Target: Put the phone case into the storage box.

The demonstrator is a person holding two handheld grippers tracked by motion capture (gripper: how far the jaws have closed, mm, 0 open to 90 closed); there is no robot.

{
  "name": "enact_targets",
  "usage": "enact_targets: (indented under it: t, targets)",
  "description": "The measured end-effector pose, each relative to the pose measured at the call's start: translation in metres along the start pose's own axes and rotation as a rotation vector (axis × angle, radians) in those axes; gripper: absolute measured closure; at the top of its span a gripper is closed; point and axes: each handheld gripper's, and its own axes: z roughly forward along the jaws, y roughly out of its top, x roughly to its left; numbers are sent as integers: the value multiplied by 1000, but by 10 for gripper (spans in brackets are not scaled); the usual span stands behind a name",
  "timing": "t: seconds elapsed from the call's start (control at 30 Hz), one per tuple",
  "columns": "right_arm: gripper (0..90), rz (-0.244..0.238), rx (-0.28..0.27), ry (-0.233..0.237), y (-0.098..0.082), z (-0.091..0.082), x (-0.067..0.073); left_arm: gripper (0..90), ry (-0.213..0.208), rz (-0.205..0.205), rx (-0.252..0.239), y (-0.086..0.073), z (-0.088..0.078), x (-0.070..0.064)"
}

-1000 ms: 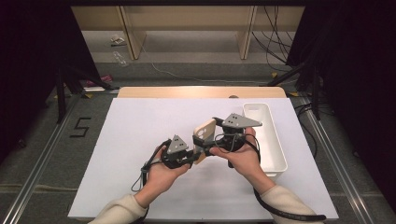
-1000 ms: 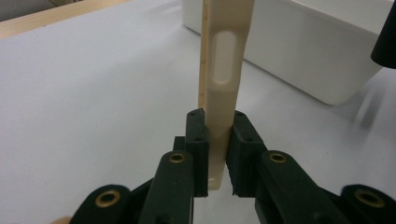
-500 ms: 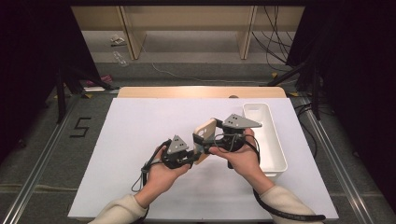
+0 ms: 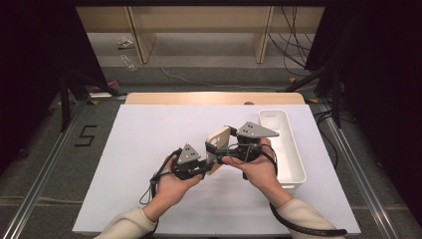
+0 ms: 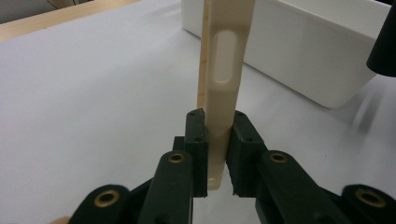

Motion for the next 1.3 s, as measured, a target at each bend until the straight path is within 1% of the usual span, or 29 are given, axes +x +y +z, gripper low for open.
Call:
enact_targets:
  t: [0.07,0.13,0.2,0.33,0.4,0.47,0.53,0.6,0.73,0.77,0.83,0.87,0.9,0.93,1.0,1.07,1.1,1.3]
  targets:
    - [125,-1,3,1,0,0,0,790,-3,4,-1,0,0,0]
    - [126,-3,2,4,1,0,0,788,-2,18,-3,0,0,1]
    - [127,-1,-2,2,1,-1,0,787,-4,20,-6,0,0,1]
    - [127,12,-5,1,1,-2,0,778,-7,27,-12,0,-1,1]
    - [127,18,-8,4,2,-2,0,753,-11,36,-11,-1,-1,1]
    - [128,18,-12,2,2,-3,0,689,-22,58,-21,-2,-1,1]
    - [128,19,-14,1,3,-3,0,595,-40,65,-29,-2,0,1]
    - [128,17,-17,-3,3,-4,-1,491,-51,68,-26,-2,0,0]
    - [128,19,-20,-5,4,-4,-2,301,-47,80,-9,-4,1,-3]
    - [128,20,-20,-5,4,-4,-2,262,-48,82,-5,-4,1,-4]
    - [129,20,-21,-7,4,-4,-2,174,-55,100,2,-4,0,-5]
    - [129,21,-20,-7,4,-5,-2,140,-60,101,3,-4,-1,-5]
    - [128,20,-22,-8,4,-5,-2,127,-65,98,4,-4,-1,-5]
    - [128,19,-21,-9,4,-5,-3,95,-66,92,6,-5,-2,-5]
    - [129,16,-24,-9,5,-5,-3,32,-54,98,14,-5,-3,-5]
    - [129,16,-26,-9,5,-6,-3,0,-43,100,20,-6,-5,-5]
    - [129,15,-28,-10,5,-6,-3,0,-39,108,25,-7,-6,-4]
    - [129,15,-36,-17,8,-9,-5,0,-21,116,28,-10,-15,-2]
